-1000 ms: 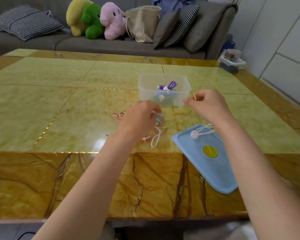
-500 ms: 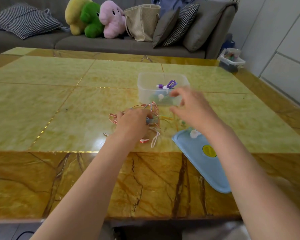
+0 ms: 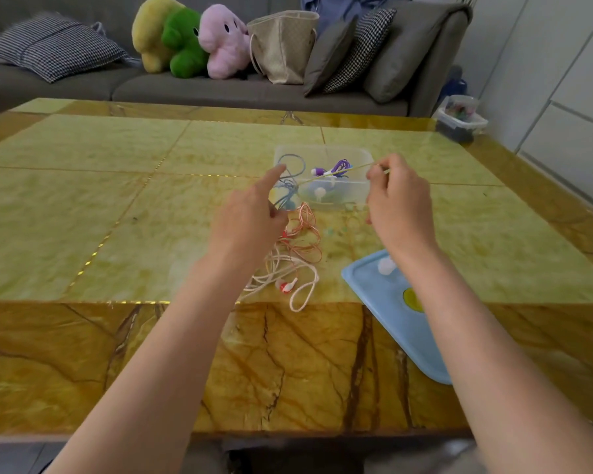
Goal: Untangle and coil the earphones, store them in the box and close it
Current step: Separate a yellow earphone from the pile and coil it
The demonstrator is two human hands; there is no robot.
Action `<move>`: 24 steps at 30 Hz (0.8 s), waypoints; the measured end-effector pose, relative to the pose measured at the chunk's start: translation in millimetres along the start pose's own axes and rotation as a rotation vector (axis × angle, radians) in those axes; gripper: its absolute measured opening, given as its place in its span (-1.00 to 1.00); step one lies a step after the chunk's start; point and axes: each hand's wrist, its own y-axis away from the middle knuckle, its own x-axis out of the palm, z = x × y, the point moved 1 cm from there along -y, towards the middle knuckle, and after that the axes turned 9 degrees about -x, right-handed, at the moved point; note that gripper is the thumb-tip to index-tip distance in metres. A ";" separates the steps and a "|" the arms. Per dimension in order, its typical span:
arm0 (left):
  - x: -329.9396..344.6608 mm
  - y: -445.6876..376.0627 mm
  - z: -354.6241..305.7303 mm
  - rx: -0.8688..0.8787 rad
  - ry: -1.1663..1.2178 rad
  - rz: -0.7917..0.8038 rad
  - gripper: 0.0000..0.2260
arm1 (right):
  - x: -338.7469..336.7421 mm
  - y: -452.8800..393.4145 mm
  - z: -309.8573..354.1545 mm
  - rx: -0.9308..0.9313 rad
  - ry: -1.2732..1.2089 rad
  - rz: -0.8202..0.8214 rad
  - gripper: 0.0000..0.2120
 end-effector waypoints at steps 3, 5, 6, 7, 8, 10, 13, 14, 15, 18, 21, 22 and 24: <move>3.4 -1.2 -1.5 0.005 -0.122 -0.077 -0.35 | -6.3 -1.0 -0.6 0.035 0.071 -0.061 -0.75; 6.7 -3.0 1.8 -0.014 -0.194 -0.081 -0.31 | -13.6 -1.4 -1.8 0.047 0.121 -0.096 -0.74; 6.7 -3.4 5.4 -0.033 -0.232 -0.073 -0.31 | -17.6 -3.7 -4.7 0.071 0.112 -0.126 -0.74; 6.1 -3.8 10.1 -0.057 -0.267 -0.057 -0.31 | -21.9 -7.0 -8.1 0.101 0.083 -0.166 -0.74; 4.4 -3.8 15.1 -0.091 -0.297 -0.031 -0.30 | -25.1 -11.2 -13.1 0.140 0.025 -0.205 -0.75; 1.0 -5.0 22.7 -0.153 -0.328 0.035 -0.30 | -29.1 -16.6 -19.6 0.185 -0.141 -0.264 -0.80; 0.2 -10.7 24.5 -0.181 -0.197 0.076 -0.46 | -26.5 -15.7 -21.1 0.197 -0.204 -0.201 -0.83; 1.1 -12.7 23.7 -0.183 -0.120 0.067 -0.53 | -24.0 -14.2 -20.7 0.188 -0.197 -0.138 -0.83; 1.7 -13.9 22.2 -0.180 -0.058 0.044 -0.59 | -21.5 -12.2 -19.5 0.186 -0.203 -0.075 -0.83; 1.1 -13.8 18.1 -0.172 0.038 -0.076 -0.65 | -15.0 -8.9 -19.3 0.238 -0.269 0.055 -0.83; -2.8 -14.2 17.1 -0.193 0.100 -0.178 -0.68 | -13.1 -10.0 -22.1 0.224 -0.231 0.079 -0.81; -4.4 -14.3 17.7 -0.217 0.095 -0.198 -0.67 | -13.1 -10.4 -22.2 0.216 -0.224 0.079 -0.80; -8.0 -13.0 19.2 -0.276 0.035 -0.217 -0.65 | -13.2 -10.6 -23.7 0.213 -0.183 0.086 -0.81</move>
